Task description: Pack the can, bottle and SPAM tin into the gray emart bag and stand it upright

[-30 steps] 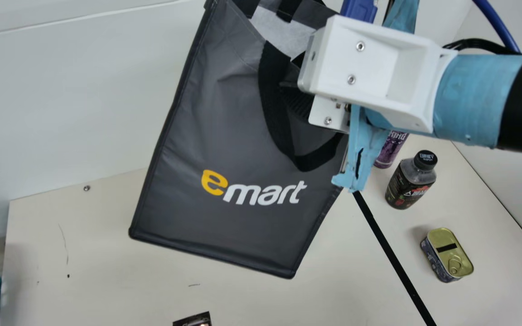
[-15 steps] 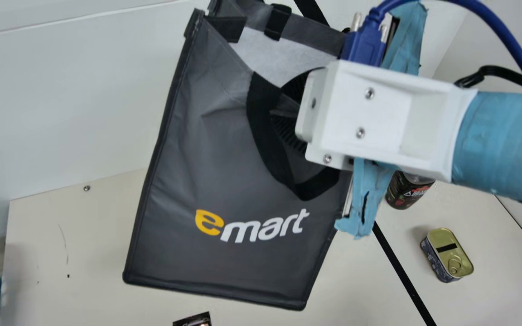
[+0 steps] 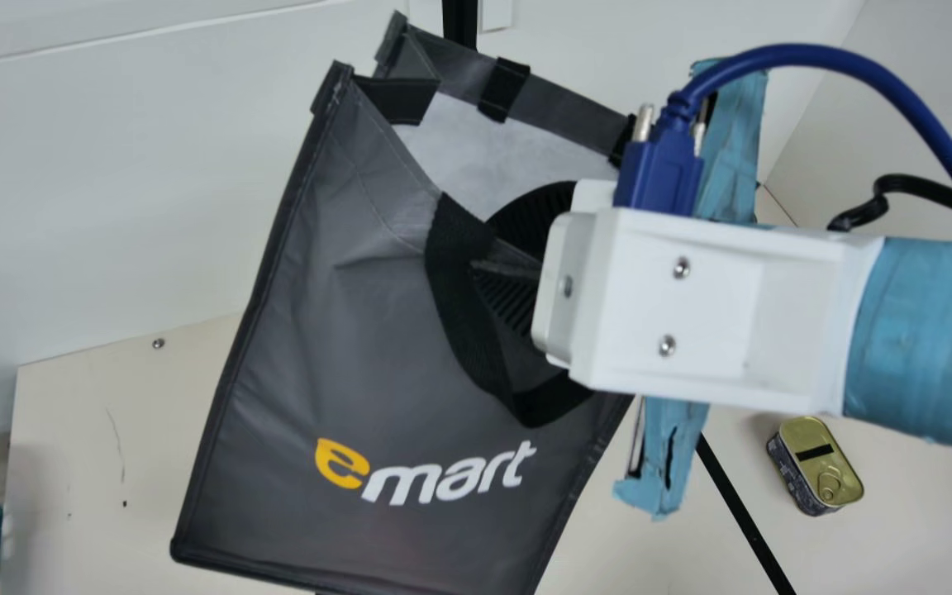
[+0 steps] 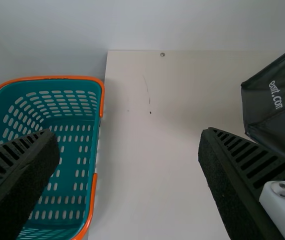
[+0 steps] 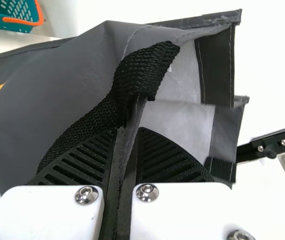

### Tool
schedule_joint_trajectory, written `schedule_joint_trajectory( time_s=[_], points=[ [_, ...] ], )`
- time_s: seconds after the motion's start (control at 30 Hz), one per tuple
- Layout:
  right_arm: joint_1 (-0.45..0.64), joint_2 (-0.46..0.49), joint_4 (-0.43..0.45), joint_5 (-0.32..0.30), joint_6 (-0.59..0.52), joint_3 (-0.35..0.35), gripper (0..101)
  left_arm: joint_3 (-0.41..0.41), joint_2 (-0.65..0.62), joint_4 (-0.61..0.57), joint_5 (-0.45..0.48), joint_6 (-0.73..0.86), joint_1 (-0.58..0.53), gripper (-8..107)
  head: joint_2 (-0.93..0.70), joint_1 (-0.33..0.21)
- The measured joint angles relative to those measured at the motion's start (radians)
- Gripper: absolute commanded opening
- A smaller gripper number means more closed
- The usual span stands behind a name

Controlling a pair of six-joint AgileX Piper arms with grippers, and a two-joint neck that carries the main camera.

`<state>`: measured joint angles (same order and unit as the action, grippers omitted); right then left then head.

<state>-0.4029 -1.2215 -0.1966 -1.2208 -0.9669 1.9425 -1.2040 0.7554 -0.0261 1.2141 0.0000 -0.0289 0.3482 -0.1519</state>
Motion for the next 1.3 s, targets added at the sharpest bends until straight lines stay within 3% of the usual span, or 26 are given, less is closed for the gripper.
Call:
schedule_joint_trajectory(
  time_s=[0.67, 1.3],
  points=[
    [-0.02, 0.013, 0.01, 0.003, -0.035, -0.15, 0, 0.0, 0.0, 0.0, 0.0, 0.0, 0.0, 90, -0.002, 0.0],
    [-0.212, 0.064, 0.037, 0.003, 0.056, -0.343, 0, 0.0, 0.0, 0.0, 0.0, 0.0, 0.0, 90, -0.002, 0.0]
  ],
)
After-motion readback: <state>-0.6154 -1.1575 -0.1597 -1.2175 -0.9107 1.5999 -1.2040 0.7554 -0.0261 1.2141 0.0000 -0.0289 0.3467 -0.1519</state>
